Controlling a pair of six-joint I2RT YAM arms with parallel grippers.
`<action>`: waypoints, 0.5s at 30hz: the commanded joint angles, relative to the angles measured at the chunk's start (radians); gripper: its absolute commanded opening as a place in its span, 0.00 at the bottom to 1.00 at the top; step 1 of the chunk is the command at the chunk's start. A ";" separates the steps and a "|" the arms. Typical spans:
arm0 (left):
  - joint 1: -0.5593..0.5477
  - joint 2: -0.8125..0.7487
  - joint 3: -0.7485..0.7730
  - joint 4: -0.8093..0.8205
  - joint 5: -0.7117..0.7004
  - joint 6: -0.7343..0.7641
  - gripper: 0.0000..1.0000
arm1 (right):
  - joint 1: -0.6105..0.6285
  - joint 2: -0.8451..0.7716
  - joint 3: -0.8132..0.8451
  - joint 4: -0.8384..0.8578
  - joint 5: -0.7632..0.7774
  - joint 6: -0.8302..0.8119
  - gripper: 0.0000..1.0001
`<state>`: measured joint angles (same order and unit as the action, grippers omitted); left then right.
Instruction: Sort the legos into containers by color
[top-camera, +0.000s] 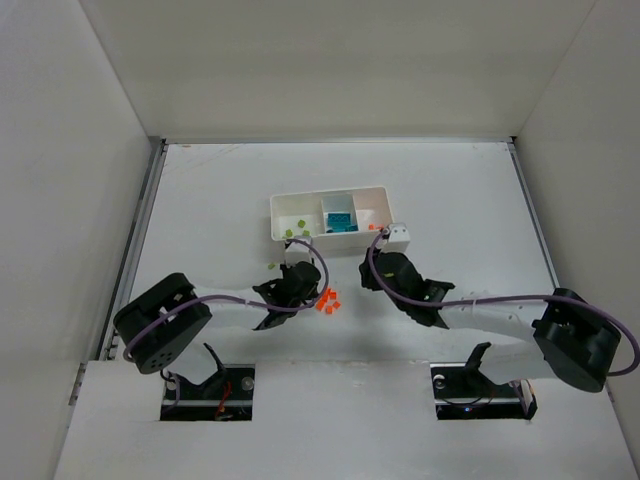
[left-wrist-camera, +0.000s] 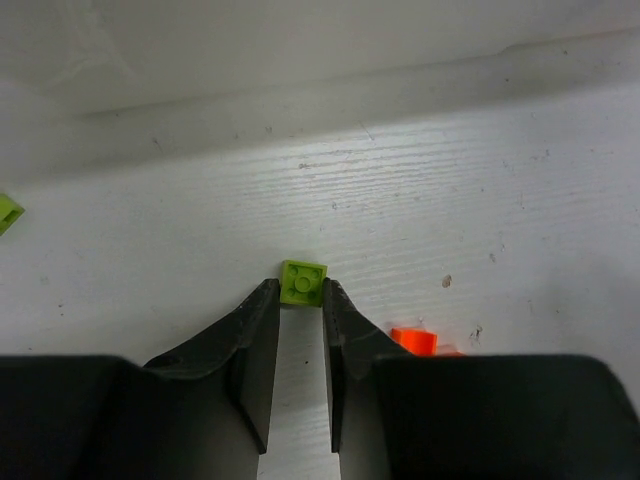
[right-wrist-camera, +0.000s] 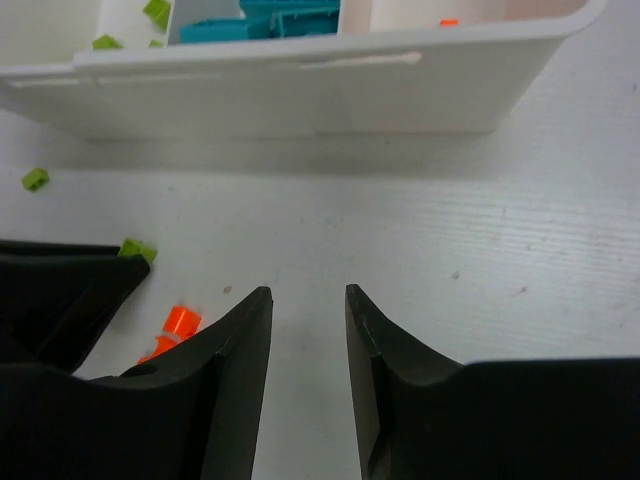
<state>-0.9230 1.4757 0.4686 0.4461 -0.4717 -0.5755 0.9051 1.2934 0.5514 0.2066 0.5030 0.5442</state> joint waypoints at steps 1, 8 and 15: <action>0.008 -0.054 0.015 -0.018 -0.004 0.005 0.14 | 0.060 -0.013 -0.024 0.025 0.031 0.068 0.41; 0.032 -0.192 0.042 -0.076 0.004 0.011 0.13 | 0.200 -0.032 -0.067 -0.015 0.055 0.115 0.40; 0.115 -0.244 0.129 -0.104 0.010 0.025 0.13 | 0.281 -0.017 -0.079 -0.049 0.057 0.157 0.35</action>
<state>-0.8391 1.2518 0.5316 0.3481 -0.4625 -0.5671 1.1664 1.2797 0.4747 0.1635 0.5301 0.6605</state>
